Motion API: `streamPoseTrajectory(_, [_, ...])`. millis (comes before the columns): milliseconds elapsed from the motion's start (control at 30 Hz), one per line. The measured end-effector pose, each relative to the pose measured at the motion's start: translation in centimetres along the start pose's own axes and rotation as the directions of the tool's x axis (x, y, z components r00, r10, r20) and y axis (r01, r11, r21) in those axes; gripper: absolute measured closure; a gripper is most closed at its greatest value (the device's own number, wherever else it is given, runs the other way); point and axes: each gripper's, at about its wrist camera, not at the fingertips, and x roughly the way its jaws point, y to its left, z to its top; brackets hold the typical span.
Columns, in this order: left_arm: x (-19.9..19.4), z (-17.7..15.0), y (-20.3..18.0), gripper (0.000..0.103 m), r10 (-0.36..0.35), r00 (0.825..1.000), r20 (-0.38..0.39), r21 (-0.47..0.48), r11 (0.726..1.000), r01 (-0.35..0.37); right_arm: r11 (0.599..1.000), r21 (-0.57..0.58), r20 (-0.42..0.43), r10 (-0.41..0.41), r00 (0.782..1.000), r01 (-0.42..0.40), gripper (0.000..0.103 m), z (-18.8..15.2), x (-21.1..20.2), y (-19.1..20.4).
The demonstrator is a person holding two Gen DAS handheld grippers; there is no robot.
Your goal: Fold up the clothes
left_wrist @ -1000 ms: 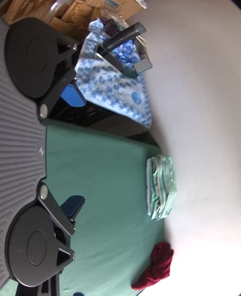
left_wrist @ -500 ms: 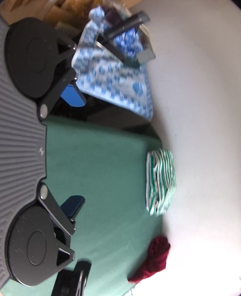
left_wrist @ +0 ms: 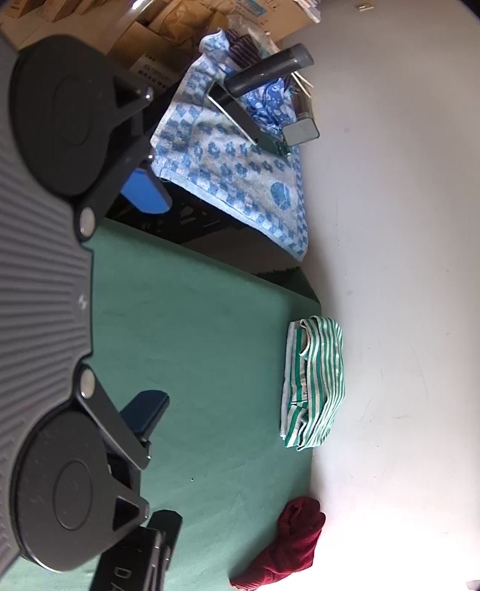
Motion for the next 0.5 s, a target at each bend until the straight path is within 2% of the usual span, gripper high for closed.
streamPoseTrajectory(233, [-0.4, -0.4, -0.7, 0.001, 0.019, 1.0, 0.006, 0.021, 1.0, -0.019, 0.998, 0.06, -0.001, 0.029, 1.0, -0.029, 0.007, -0.3, 0.0, -1.1])
streamPoseTrajectory(500, [0.0, -0.4, -0.1, 0.001, -0.021, 0.999, -0.047, 0.007, 1.0, 0.021, 0.995, 0.1, -0.02, 0.031, 0.999, -0.029, 0.007, -0.9, 0.0, -1.4])
